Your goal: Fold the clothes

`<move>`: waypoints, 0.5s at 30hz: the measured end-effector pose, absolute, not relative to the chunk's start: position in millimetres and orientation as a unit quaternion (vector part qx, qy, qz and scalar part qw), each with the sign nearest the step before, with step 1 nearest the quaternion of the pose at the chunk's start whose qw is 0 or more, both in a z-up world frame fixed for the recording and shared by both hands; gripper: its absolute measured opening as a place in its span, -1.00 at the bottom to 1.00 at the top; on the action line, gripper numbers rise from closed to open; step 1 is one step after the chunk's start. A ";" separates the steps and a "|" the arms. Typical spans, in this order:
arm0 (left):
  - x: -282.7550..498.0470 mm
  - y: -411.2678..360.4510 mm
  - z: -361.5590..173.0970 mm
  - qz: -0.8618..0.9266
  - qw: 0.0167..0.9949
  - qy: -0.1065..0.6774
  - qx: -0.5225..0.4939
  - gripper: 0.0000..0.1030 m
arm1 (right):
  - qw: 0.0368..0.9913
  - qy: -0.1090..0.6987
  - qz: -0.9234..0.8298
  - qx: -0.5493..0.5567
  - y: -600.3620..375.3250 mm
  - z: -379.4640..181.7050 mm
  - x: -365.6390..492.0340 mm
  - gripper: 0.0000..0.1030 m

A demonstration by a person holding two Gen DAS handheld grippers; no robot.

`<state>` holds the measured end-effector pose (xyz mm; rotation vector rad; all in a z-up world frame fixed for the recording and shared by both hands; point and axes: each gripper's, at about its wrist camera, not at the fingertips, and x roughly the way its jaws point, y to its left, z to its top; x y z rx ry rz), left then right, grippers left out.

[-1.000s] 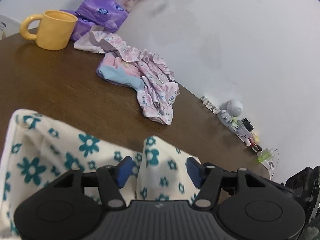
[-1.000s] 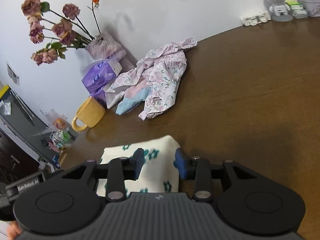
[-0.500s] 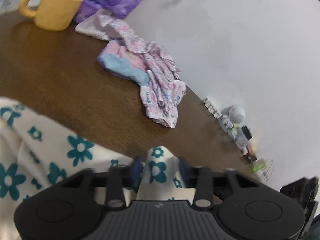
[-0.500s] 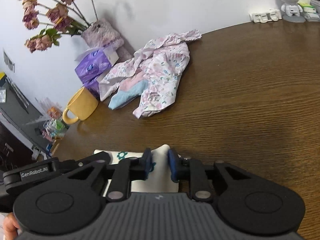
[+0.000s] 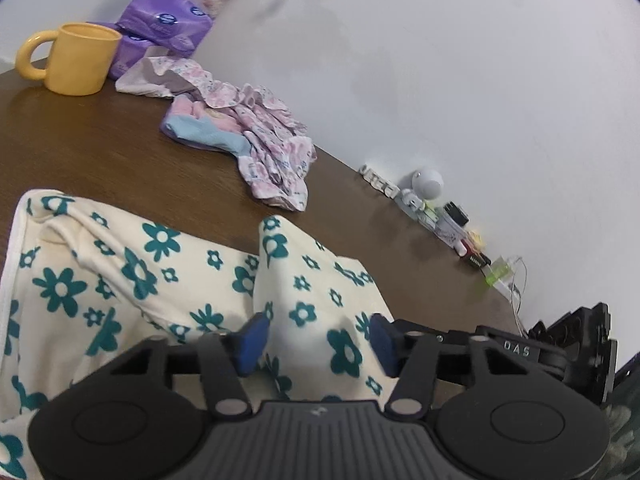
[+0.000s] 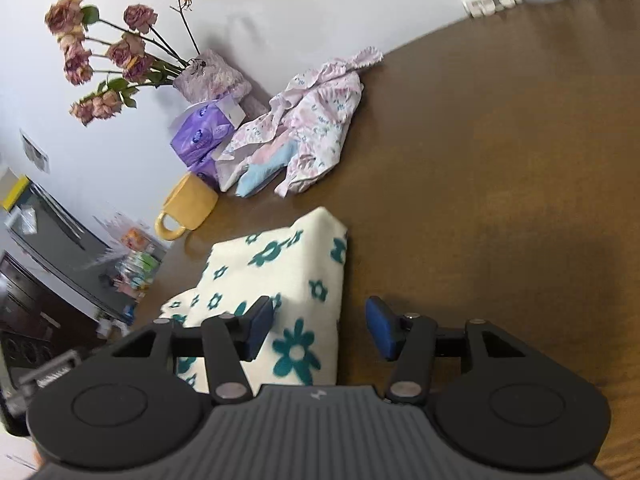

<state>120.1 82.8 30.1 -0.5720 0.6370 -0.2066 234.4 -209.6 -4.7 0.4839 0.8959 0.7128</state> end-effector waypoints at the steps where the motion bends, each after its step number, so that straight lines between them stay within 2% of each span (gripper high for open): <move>1: 119.2 81.8 28.2 -0.102 0.904 0.311 -0.275 -0.21 | 0.809 0.422 0.335 0.234 -210.7 -6.8 233.9 0.04; 4: 118.5 83.0 22.0 -0.101 0.902 0.316 -0.276 -0.28 | 0.802 0.424 0.338 0.251 -212.3 -11.5 233.0 0.05; 15: 119.9 97.0 10.1 -0.119 0.888 0.322 -0.306 -0.26 | 0.779 0.429 0.355 0.288 -205.8 -20.7 230.1 0.03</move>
